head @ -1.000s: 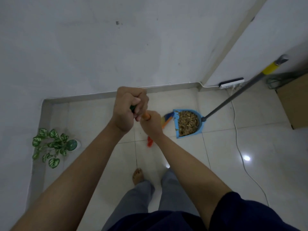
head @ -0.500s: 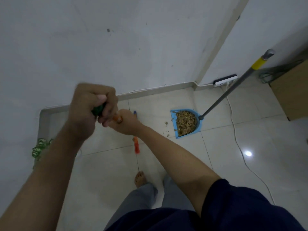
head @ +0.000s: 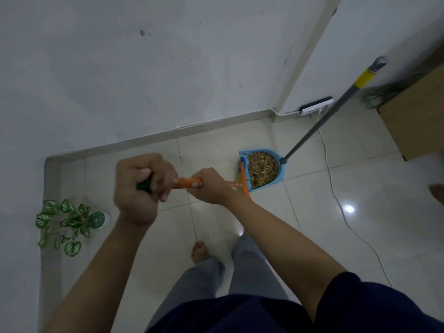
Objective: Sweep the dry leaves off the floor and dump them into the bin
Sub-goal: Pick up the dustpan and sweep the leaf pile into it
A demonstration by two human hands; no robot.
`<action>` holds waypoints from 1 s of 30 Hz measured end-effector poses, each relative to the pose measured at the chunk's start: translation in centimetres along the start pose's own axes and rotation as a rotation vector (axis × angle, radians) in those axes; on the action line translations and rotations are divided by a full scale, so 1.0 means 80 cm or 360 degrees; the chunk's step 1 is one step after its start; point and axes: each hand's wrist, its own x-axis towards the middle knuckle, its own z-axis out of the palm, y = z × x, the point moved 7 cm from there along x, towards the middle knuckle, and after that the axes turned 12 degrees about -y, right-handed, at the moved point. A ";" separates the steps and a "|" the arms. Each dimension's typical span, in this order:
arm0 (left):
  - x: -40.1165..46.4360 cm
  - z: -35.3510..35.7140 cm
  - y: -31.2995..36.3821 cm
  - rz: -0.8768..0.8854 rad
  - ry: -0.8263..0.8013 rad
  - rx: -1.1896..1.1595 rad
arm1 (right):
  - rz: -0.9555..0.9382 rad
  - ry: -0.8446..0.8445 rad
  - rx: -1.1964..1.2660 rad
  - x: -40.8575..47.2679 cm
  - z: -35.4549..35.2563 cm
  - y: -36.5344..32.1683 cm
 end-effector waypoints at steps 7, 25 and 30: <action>0.003 -0.072 0.027 0.0316 0.0141 -0.0717 | -0.0225 0.0114 0.0024 0.009 -0.019 -0.077; 0.031 -0.015 0.051 0.0160 -0.0031 -0.0095 | -0.0112 0.0117 0.0065 0.013 -0.031 -0.048; 0.036 -0.030 0.071 0.0212 -0.0122 0.0008 | -0.0193 0.0069 0.0158 0.030 -0.027 -0.085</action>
